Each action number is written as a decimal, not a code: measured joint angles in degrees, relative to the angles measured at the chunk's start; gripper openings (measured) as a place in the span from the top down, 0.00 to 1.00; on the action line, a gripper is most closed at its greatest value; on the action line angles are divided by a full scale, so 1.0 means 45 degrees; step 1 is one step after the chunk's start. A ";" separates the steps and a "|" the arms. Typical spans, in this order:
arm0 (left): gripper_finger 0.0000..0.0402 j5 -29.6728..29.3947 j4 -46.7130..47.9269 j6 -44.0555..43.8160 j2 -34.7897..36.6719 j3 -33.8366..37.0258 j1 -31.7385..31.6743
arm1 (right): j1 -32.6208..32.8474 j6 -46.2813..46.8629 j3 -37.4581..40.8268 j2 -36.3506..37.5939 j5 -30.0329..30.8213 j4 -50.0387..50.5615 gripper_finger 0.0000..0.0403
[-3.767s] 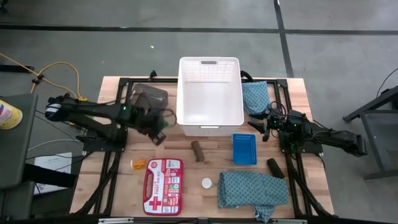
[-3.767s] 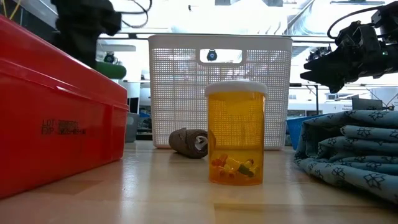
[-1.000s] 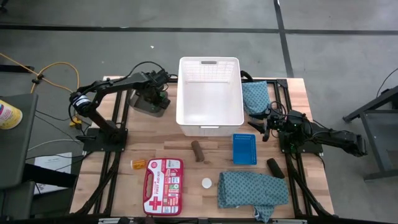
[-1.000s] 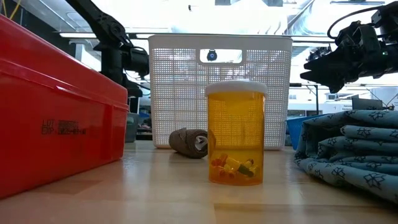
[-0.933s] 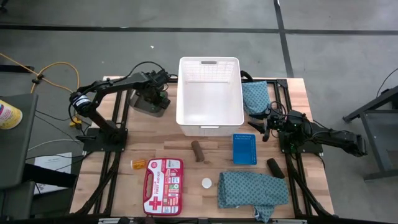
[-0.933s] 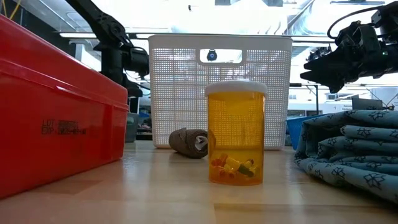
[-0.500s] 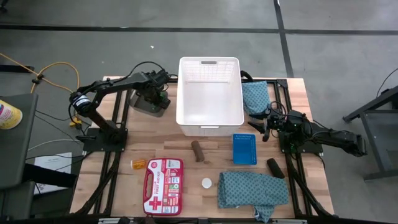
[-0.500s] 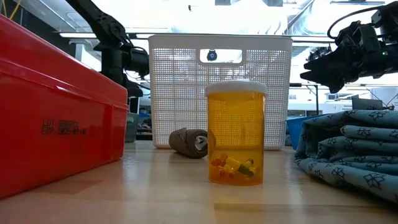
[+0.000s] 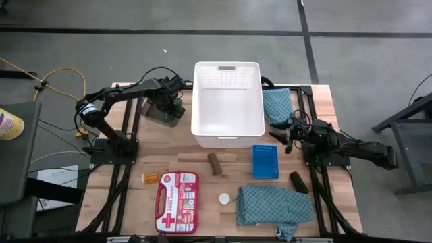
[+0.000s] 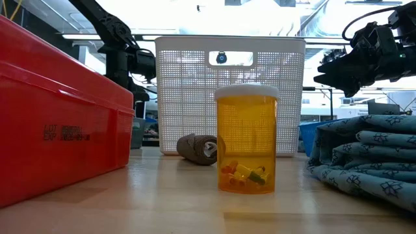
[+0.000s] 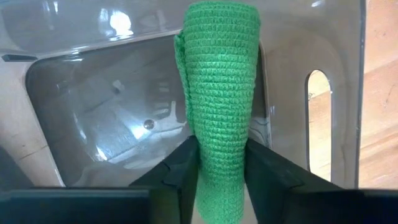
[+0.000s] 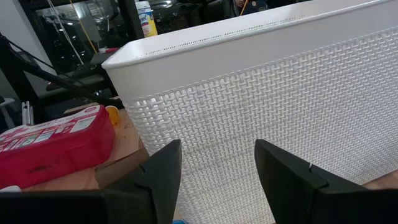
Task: Pick & place medical supplies in basket/bin
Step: Put the green bandage into the black bin, then put the brown bandage into the black bin
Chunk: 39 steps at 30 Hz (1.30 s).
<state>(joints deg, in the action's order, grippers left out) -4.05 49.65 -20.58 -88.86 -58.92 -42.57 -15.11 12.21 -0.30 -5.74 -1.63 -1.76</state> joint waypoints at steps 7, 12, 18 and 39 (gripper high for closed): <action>0.67 -0.0010 0.0000 0.0000 0.0005 0.0000 0.0001 | -0.0001 0.0000 -0.0001 -0.0003 0.0000 0.0003 0.52; 0.67 0.0402 0.0237 0.0000 0.0290 -0.0012 -0.0080 | -0.0005 0.0000 0.0000 -0.0004 0.0000 0.0000 0.52; 0.67 0.0597 0.0478 0.0005 0.2120 -0.0049 -0.0304 | -0.0004 0.0000 -0.0001 0.0000 0.0000 0.0000 0.52; 0.67 0.0345 0.1352 -0.0330 0.4872 -0.0063 0.2670 | -0.0004 0.0000 -0.0001 0.0000 0.0000 0.0001 0.52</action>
<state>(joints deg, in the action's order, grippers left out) -2.50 55.73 -22.06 -66.94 -59.20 -30.55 -15.13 12.21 -0.30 -5.74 -1.63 -1.76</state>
